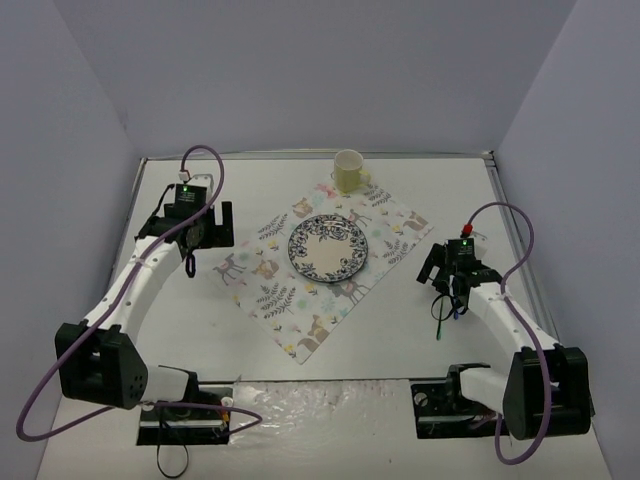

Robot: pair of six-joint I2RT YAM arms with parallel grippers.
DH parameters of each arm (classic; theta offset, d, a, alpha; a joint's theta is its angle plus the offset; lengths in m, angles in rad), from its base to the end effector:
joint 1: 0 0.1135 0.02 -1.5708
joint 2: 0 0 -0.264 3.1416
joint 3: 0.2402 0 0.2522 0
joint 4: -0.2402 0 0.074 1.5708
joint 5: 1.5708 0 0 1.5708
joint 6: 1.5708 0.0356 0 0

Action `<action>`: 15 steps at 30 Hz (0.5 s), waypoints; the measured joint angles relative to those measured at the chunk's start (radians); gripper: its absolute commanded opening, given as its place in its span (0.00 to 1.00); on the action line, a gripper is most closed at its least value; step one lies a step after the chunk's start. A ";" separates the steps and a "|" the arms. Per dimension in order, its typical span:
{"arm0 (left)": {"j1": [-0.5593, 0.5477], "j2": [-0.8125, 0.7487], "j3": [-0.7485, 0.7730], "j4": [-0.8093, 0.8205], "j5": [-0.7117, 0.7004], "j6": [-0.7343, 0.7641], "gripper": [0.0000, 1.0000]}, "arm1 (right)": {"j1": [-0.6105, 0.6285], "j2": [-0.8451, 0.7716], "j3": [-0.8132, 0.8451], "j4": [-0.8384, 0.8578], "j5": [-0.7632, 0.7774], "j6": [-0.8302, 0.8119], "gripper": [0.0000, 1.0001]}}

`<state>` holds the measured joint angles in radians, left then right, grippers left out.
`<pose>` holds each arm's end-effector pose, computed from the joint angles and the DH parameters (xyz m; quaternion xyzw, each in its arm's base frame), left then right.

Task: Set the dinner table for one person

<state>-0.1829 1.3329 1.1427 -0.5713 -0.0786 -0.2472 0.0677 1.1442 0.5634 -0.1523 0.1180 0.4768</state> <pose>0.2846 -0.0498 0.3071 -0.0450 0.9176 -0.0487 0.3920 0.2295 0.0114 0.1964 0.2087 0.8881 0.0573 0.4055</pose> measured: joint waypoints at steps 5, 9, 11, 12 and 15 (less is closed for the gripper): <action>0.000 0.000 0.000 0.000 0.002 0.000 0.97 | -0.008 0.046 0.000 0.001 0.013 0.020 0.88; 0.000 -0.001 0.000 0.000 0.004 0.000 0.97 | -0.045 0.081 0.001 0.011 0.017 0.017 0.85; 0.000 -0.001 0.000 0.000 0.004 0.000 0.97 | -0.083 0.086 0.003 0.015 0.014 0.005 0.83; 0.000 -0.001 0.000 0.000 0.006 0.000 0.97 | -0.110 0.088 0.008 0.016 0.013 -0.005 0.80; 0.000 -0.002 0.000 0.000 0.009 -0.001 0.97 | -0.164 0.099 0.030 0.030 0.019 -0.026 0.73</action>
<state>-0.1829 1.3312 1.1427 -0.5713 -0.0699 -0.2478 -0.0965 1.2429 0.5930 -0.1226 0.1366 0.4512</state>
